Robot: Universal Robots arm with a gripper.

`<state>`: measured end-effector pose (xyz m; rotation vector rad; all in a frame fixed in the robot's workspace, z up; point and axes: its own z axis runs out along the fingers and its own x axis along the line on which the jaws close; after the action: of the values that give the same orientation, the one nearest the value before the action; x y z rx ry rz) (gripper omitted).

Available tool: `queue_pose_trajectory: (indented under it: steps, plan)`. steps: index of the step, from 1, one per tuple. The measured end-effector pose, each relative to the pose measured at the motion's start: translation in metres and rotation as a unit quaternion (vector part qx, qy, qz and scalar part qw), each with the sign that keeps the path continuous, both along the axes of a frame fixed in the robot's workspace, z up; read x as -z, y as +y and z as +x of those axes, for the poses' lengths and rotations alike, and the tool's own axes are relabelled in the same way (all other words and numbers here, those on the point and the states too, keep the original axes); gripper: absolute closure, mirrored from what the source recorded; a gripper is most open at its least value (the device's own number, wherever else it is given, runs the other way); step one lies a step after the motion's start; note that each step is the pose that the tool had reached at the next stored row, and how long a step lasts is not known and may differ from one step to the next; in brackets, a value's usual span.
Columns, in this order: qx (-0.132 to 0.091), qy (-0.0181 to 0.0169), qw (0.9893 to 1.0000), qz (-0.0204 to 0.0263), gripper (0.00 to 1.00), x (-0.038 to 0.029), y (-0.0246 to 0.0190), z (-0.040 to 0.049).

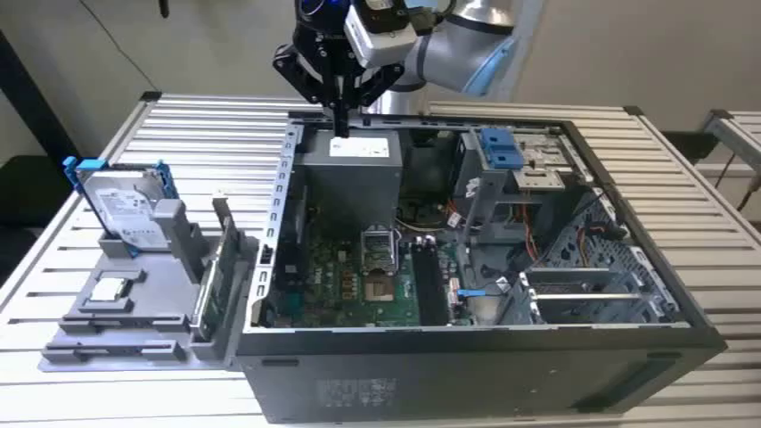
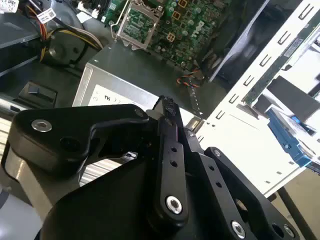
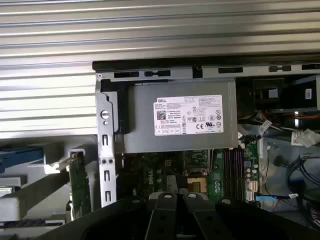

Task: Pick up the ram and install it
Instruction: 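Reach for the ram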

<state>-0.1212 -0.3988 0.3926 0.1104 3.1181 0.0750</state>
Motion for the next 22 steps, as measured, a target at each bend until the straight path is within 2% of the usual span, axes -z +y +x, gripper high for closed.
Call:
queue_pose_trajectory:
  steps: [14,17,22]
  plan:
    - [0.0,0.0006,1.0,0.0003,0.89,0.0,-0.0007,-0.0008]
    - [0.0,0.0003,1.0,0.0007,0.89,0.0,-0.0043,-0.0044]
    - [0.0,-0.0008,1.0,0.0014,0.89,0.0,-0.0134,-0.013]
